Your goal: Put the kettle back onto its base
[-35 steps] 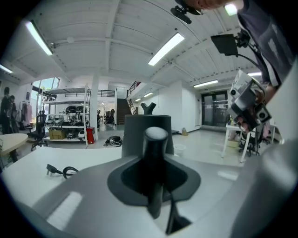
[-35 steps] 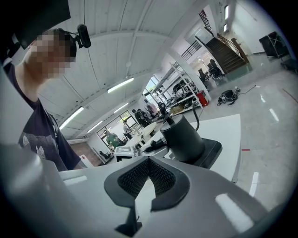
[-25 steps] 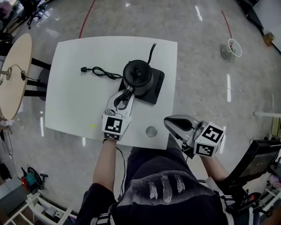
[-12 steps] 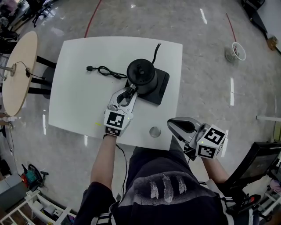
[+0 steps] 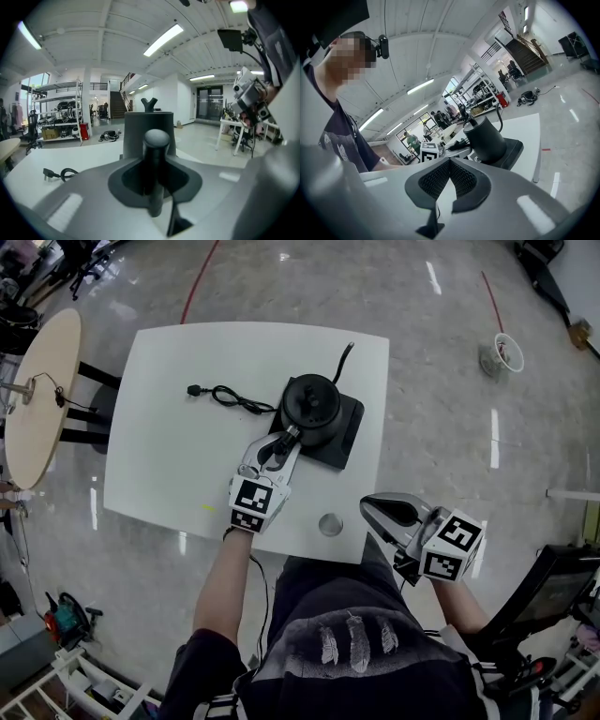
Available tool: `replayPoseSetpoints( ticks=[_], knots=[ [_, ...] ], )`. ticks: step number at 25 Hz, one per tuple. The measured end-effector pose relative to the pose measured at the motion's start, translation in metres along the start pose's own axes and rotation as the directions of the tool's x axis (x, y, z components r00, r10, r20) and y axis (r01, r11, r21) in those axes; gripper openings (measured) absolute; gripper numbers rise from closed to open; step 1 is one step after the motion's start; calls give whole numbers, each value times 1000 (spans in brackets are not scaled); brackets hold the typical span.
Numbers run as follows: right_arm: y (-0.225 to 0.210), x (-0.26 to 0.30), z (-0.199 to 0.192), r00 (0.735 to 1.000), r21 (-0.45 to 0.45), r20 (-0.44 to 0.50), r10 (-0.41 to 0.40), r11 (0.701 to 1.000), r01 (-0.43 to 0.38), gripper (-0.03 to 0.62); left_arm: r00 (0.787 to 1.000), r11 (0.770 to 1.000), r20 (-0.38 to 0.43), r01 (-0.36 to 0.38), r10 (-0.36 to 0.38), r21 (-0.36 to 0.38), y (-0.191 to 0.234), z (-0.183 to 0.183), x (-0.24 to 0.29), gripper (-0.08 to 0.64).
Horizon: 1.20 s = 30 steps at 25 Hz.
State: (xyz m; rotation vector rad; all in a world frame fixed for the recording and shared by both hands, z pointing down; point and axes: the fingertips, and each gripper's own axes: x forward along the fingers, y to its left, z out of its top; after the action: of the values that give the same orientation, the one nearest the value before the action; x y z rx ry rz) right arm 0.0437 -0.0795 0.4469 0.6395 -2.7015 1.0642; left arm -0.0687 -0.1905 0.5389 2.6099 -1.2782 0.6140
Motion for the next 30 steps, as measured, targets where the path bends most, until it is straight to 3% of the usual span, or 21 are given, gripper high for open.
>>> replayPoseSetpoints(
  ticks=[6, 13, 14, 16, 19, 22, 27, 28, 30],
  knots=[
    [1, 2, 2, 1000, -7, -5, 7, 1000, -7, 2, 1000, 1000, -1, -10, 10, 10, -2, 1, -1, 63],
    [4, 5, 1, 1000, -28, -15, 25, 999, -26, 2, 1000, 1000, -20, 3, -3, -27, -9, 0, 4, 64],
    [4, 5, 1, 1000, -31, -16, 27, 999, -27, 2, 1000, 999, -14, 7, -8, -47, -10, 1, 4, 99],
    [2, 4, 2, 999, -39, -16, 30, 999, -30, 2, 1000, 995, 17, 2, 0, -98, -8, 6, 4, 305],
    [0, 5, 8, 999, -54, -14, 36, 998, -36, 2, 997, 989, 66, -32, 42, -145, 4, 18, -2, 410],
    [20, 16, 9, 999, -84, -11, 43, 996, -44, 2, 992, 988, 104, -54, 69, -145, 19, 28, -31, 442],
    [68, 47, 13, 999, -142, 4, 39, 989, -38, 2, 983, 992, 177, -17, 39, -124, 44, 40, -91, 432],
    [69, 50, 17, 999, -153, 5, 41, 987, -39, 2, 982, 994, 185, -12, 31, -106, 46, 46, -96, 388],
    [70, 55, 26, 999, -179, 4, 52, 983, -51, 2, 979, 997, 197, -31, 45, -73, 52, 55, -106, 227]
  ],
)
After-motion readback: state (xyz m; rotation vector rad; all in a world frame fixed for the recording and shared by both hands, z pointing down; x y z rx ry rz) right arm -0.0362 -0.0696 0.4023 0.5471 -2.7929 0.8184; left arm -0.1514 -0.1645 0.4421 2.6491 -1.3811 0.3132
